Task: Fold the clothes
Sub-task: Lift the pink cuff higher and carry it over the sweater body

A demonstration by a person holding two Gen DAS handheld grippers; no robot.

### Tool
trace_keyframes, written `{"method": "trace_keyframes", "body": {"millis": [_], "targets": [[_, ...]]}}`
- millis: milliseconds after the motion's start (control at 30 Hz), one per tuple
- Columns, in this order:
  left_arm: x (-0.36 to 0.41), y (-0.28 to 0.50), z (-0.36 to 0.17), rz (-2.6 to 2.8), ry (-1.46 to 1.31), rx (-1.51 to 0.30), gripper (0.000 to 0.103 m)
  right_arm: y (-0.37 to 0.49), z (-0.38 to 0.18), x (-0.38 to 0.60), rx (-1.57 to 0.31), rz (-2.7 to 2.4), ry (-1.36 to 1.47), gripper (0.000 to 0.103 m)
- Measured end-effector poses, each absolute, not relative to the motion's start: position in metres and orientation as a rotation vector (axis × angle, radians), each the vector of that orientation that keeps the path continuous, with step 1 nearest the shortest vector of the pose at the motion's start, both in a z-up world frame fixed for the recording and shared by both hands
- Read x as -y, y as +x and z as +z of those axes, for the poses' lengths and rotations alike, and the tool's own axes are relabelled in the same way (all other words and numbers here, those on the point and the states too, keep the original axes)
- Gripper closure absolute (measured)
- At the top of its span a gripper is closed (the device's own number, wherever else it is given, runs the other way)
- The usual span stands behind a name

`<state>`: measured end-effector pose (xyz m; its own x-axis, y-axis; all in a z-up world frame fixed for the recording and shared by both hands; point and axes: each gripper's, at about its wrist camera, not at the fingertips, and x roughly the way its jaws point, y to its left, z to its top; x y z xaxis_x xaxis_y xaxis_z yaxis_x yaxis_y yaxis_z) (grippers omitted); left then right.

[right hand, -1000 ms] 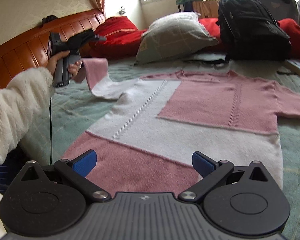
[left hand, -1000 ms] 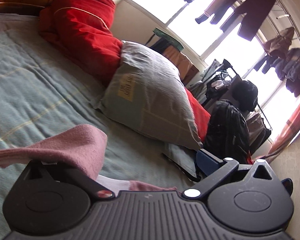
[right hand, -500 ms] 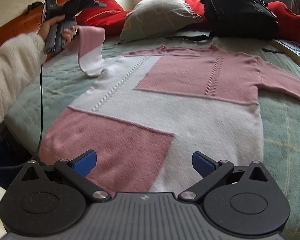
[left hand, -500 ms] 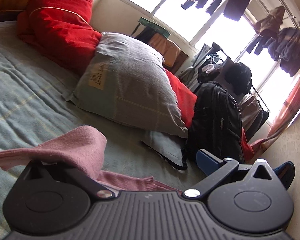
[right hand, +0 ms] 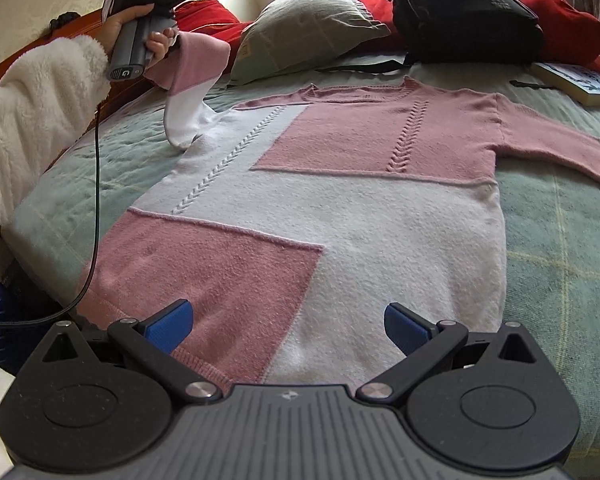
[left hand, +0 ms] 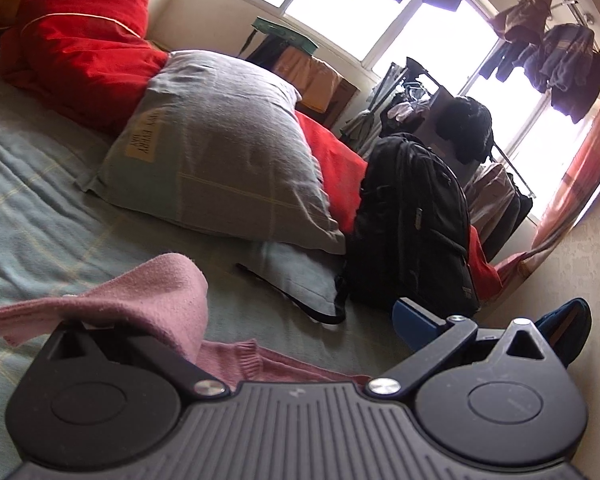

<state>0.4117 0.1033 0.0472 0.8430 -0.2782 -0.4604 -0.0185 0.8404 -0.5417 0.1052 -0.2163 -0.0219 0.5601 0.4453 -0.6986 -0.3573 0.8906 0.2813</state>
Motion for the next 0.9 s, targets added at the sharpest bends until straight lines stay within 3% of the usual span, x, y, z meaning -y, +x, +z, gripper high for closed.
{"method": "trace_keyframes", "body": {"millis": [900], "targets": [[-0.006, 0.444, 0.048, -0.249, -0.483, -0.630, 0.001, 0.106, -0.032, 0.243, -0.844, 0.454, 0.193, 0.000]]}}
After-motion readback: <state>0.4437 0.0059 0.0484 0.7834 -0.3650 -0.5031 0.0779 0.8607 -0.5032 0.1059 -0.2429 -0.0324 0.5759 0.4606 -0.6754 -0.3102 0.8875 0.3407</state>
